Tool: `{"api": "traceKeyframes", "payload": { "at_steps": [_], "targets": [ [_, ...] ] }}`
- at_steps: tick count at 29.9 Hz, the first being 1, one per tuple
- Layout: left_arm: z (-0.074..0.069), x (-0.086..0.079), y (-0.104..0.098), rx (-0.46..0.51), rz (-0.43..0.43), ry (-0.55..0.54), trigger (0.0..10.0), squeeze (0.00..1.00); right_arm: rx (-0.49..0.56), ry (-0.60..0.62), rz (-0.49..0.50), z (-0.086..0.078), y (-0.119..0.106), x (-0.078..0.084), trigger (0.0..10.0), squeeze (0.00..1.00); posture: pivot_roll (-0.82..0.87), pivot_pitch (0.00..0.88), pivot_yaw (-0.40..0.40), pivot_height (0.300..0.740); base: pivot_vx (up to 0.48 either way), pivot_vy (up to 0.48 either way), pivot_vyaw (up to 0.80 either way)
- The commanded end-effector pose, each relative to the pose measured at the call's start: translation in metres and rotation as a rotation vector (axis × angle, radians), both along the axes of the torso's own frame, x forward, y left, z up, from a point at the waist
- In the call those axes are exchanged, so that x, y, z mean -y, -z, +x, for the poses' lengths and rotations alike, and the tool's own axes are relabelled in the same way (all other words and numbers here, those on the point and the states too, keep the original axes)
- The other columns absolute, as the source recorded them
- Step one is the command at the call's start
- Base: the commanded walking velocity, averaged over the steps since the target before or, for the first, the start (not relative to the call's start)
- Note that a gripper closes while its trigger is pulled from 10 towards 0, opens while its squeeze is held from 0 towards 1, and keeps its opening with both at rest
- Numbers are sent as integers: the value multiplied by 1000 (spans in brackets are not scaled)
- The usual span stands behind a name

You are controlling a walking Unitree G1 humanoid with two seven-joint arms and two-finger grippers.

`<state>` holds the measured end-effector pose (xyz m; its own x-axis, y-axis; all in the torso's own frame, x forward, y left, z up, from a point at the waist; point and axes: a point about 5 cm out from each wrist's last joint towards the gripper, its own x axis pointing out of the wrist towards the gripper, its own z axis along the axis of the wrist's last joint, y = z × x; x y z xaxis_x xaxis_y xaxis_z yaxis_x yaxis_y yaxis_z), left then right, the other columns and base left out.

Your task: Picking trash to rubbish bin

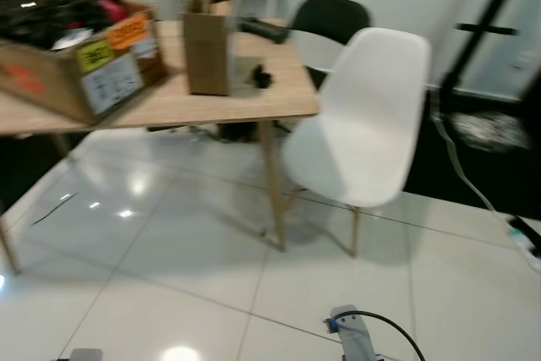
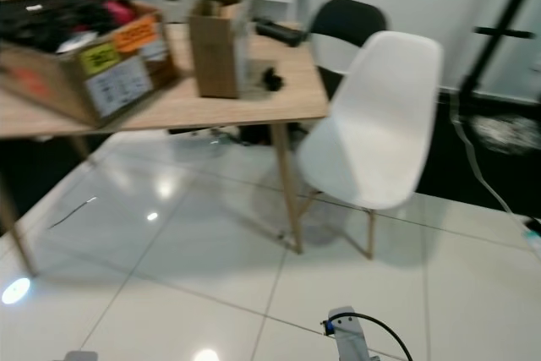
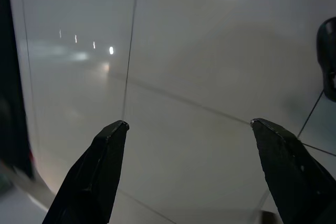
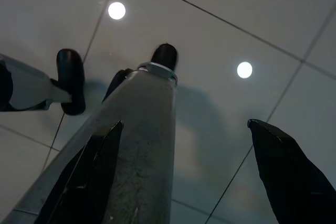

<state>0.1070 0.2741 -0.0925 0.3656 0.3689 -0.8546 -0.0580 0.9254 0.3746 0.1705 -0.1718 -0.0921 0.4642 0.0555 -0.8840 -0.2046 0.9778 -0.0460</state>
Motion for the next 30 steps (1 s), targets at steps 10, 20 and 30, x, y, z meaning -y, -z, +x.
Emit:
{"api": "traceKeyframes", "payload": {
  "at_steps": [10,20,30],
  "targets": [
    [-8,12,6,-52,-49,34,10000,0,-122,-73,-92,-29,12,5,10000,0,92,91,1,740,0,0,-781],
    [-12,21,10,-97,-121,45,10000,0,-152,-170,-181,-39,15,12,10000,0,102,91,-1,740,0,0,-781],
    [-11,4,5,142,-280,-566,10000,0,-158,-159,-182,-44,16,12,10000,0,114,99,-7,740,0,0,-781]
  ]
}}
